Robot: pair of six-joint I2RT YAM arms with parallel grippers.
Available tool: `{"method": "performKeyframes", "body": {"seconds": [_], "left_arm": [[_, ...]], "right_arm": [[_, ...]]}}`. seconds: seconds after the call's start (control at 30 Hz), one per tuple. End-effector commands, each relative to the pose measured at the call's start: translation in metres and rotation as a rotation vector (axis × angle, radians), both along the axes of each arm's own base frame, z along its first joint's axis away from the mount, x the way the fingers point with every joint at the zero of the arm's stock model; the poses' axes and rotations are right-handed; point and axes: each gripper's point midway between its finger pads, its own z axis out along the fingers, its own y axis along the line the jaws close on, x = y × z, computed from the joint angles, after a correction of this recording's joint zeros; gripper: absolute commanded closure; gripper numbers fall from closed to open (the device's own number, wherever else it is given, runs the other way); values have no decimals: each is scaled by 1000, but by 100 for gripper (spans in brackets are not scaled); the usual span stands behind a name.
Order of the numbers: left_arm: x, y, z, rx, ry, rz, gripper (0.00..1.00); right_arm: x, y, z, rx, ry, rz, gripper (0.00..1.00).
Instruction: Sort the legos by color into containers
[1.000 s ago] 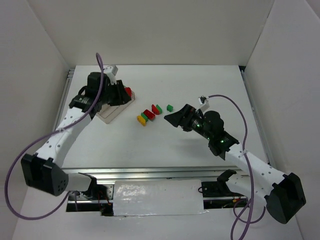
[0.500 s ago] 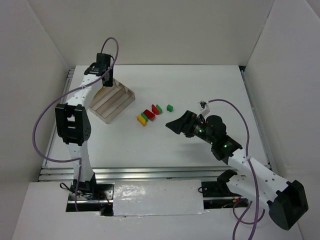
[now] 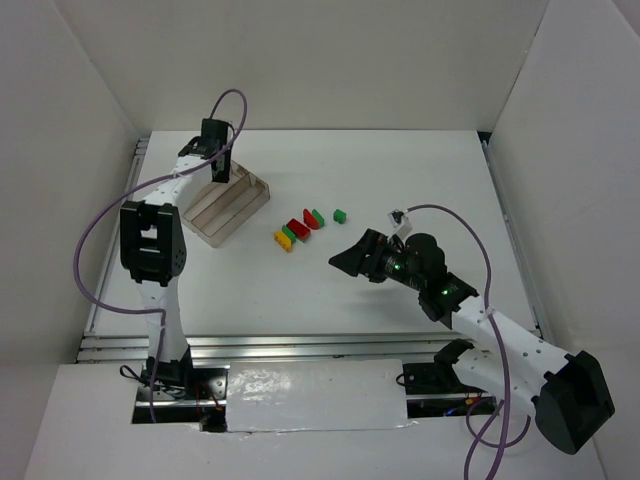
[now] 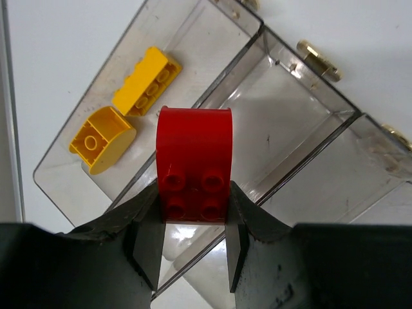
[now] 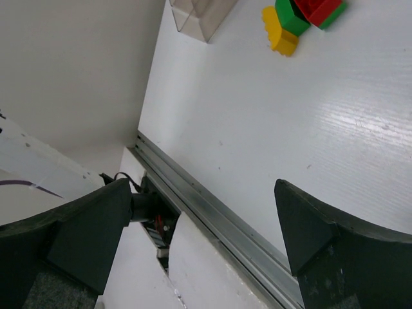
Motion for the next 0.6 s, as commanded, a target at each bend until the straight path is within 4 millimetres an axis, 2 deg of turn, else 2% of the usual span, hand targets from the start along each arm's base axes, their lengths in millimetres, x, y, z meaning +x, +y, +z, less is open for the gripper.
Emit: {"method": "performKeyframes", "body": {"seconds": [0.0, 0.03, 0.1, 0.27, 0.3, 0.37, 0.43, 0.5, 0.57], "left_arm": [[5, -3, -14, -9, 3, 3, 58], [5, -4, -16, -17, 9, -1, 51], [6, -5, -15, -21, 4, 0, 43], [5, -5, 0, -33, -38, 11, 22], [4, -4, 5, -35, -47, 21, 5], [4, -2, 16, -36, -67, 37, 1], [4, -3, 39, -56, -111, 50, 1], [-1, -13, 60, -113, -127, 49, 0], [-6, -27, 92, -182, -168, 31, 0]], "right_arm": [[1, 3, 5, 28, -12, 10, 0], [1, 3, 5, 26, -15, 11, 0], [2, 1, 5, 21, -17, 1, 0], [3, 0, 5, 12, -16, -3, 0], [3, 0, 5, 11, -15, -5, 0], [3, 1, 5, 10, -16, 1, 0], [4, 0, 4, 0, -16, -5, 0], [6, -2, 0, -24, -16, -14, 0], [9, -3, -2, -42, -12, -26, 0]]}}
